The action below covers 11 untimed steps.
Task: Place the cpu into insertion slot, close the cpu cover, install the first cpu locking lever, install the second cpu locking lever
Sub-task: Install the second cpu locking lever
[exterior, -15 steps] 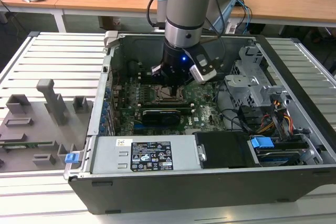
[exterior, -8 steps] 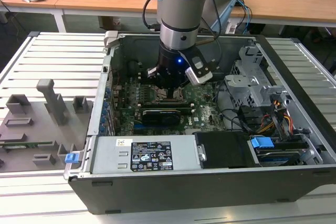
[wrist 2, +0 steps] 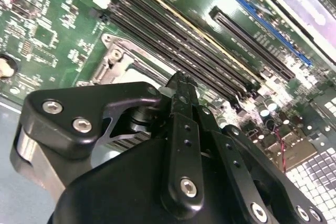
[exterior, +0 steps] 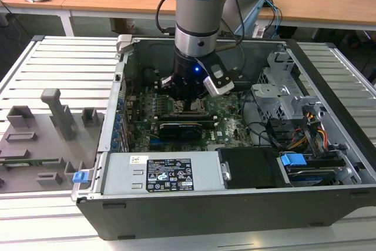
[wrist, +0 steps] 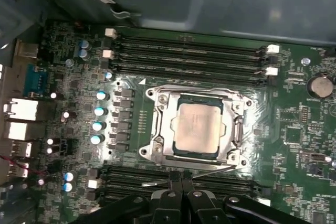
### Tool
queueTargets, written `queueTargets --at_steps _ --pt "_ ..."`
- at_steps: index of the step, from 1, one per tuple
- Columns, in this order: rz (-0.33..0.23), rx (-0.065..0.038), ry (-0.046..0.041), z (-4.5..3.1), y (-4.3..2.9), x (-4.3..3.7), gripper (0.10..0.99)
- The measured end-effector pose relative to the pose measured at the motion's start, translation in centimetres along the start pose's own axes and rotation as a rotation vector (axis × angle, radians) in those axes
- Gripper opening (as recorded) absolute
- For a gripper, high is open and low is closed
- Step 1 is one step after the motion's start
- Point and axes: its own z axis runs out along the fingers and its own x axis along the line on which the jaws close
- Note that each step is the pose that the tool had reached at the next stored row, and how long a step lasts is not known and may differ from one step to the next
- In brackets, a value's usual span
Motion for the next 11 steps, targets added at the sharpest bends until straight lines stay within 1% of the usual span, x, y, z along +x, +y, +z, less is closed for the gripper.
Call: queueTargets --at_steps 3,6,7,8,9,11 --pt "0.000 0.000 0.0001 0.20 0.00 0.40 0.106" --pt "0.000 -0.001 0.0000 0.63 -0.03 0.51 0.106" --pt "0.000 -0.004 -0.0002 0.69 -0.10 0.54 0.106" --pt "0.000 -0.012 -0.0010 0.70 -0.19 0.59 0.106" --pt "0.000 -0.023 -0.0020 0.70 -0.35 0.67 0.106" --pt "0.000 -0.032 -0.0031 0.68 -0.65 0.89 0.106"
